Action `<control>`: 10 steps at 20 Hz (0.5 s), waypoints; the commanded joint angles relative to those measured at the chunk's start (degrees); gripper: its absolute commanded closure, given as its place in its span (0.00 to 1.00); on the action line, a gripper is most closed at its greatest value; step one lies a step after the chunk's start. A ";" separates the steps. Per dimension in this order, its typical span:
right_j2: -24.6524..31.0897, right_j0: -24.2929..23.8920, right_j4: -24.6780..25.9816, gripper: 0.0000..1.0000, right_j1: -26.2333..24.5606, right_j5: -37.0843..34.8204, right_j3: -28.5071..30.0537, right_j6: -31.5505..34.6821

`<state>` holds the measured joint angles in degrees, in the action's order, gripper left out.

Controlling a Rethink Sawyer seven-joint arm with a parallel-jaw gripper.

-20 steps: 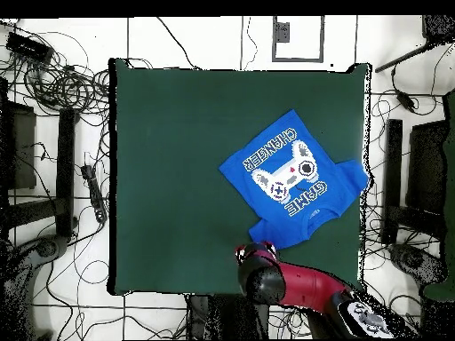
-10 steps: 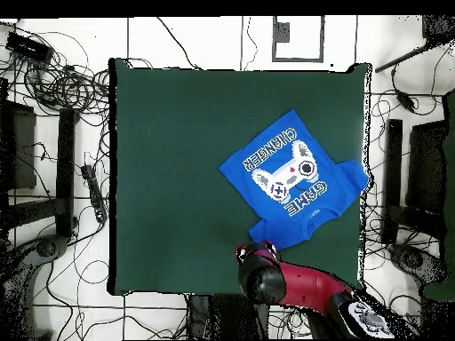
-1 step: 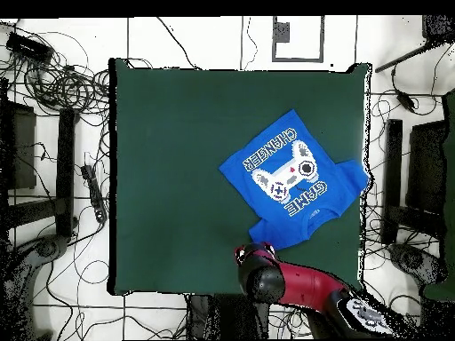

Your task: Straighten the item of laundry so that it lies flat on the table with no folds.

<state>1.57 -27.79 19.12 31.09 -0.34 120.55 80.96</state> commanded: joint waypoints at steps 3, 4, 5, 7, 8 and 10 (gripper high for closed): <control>2.42 -0.29 -1.69 0.00 -7.75 -3.09 -8.86 7.65; 2.36 -0.36 -1.58 0.00 -8.09 -2.91 -9.17 7.60; 2.28 -0.40 -1.49 0.00 -8.27 -2.78 -9.41 7.57; 2.29 -0.64 -1.30 0.00 -8.48 -2.91 -9.86 7.35; 2.29 -0.71 -1.25 0.00 -8.57 -3.02 -10.11 7.24; 2.24 -0.76 -1.17 0.00 -8.90 -3.10 -10.72 7.10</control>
<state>1.56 -28.37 19.14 26.83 -0.37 117.91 80.96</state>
